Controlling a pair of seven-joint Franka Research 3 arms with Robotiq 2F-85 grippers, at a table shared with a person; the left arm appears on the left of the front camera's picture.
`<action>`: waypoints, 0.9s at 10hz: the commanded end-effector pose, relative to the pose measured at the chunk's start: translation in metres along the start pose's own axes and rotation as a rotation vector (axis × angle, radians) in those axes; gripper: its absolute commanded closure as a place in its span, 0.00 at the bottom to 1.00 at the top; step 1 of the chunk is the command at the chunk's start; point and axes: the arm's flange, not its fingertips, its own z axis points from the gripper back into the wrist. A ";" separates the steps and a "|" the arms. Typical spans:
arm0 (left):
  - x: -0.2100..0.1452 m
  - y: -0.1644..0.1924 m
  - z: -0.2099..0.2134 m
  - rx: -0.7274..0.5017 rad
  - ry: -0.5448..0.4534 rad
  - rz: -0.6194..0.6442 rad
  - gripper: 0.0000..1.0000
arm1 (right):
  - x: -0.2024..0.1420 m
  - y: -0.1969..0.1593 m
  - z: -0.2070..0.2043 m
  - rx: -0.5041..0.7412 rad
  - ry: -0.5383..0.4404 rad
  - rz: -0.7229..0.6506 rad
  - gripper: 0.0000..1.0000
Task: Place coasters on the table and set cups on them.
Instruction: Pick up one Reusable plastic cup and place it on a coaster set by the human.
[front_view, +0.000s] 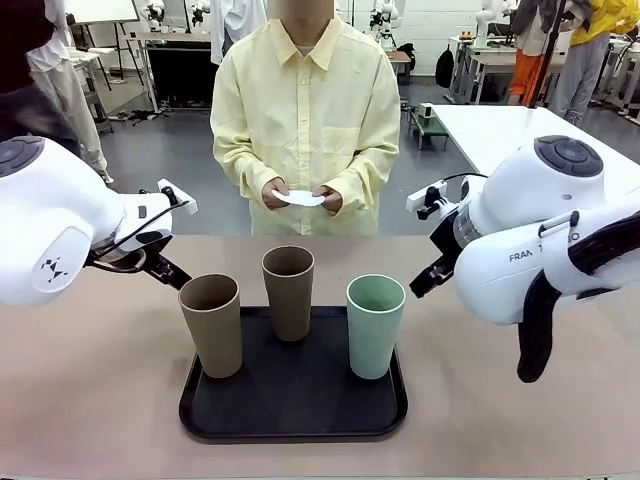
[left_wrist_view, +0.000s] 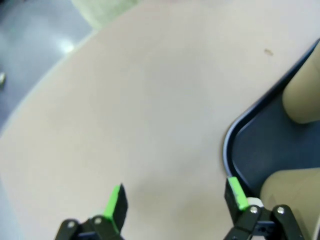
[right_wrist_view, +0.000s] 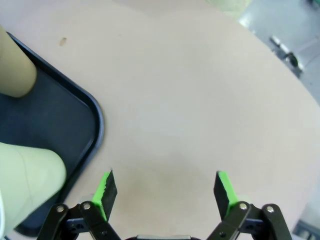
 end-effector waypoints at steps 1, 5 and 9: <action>-0.004 0.005 0.060 -0.038 -0.047 0.018 0.00 | 0.014 0.024 0.056 -0.061 0.088 -0.014 0.00; -0.041 -0.014 0.137 -0.139 0.122 0.112 0.00 | -0.030 0.063 0.142 -0.012 0.175 -0.036 0.00; -0.020 -0.015 0.147 -0.173 0.192 0.080 0.00 | -0.024 0.068 0.161 -0.015 0.184 -0.016 0.00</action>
